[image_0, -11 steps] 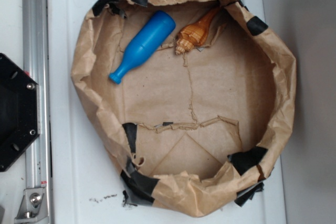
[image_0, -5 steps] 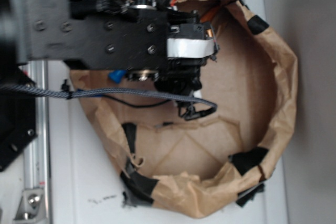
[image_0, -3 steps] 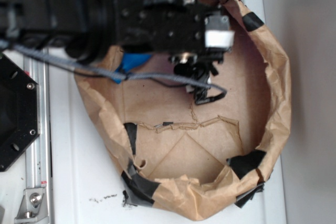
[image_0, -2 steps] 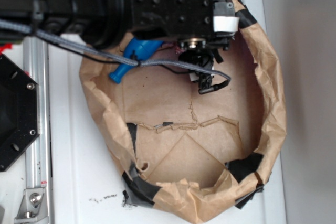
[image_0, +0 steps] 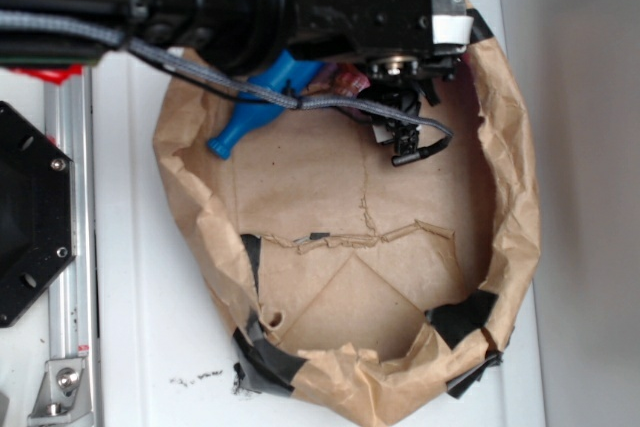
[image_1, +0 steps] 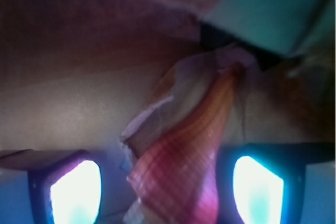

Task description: Grab the shell.

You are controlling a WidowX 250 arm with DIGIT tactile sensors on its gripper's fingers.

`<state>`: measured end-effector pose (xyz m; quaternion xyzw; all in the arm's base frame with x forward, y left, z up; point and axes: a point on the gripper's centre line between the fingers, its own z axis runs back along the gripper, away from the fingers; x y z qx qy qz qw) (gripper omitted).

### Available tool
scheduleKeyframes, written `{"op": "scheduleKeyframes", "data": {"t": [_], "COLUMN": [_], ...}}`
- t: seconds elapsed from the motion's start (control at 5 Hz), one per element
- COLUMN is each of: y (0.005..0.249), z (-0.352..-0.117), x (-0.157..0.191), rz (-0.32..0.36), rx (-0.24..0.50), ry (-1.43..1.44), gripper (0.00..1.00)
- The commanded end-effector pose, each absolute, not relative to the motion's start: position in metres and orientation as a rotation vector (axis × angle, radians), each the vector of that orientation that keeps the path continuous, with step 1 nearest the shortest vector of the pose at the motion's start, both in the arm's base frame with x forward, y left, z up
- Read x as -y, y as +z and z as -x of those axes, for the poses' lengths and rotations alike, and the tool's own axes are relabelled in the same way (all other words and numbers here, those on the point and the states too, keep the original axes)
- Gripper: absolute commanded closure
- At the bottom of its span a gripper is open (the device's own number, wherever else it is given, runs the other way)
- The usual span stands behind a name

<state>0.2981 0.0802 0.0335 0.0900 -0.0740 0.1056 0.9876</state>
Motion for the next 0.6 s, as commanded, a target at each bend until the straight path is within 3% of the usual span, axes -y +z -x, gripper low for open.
{"op": "scheduleKeyframes", "data": {"t": [0.0, 0.2, 0.4], "y": [0.034, 0.041, 0.057], "z": [-0.298, -0.296, -0.295], "x": [-0.099, -0.097, -0.097], "rz": [-0.224, -0.223, -0.233], "rx": [0.161, 0.182, 0.22], "ry": [0.207, 0.185, 0.192], "gripper": [0.41, 1.0, 1.0]}}
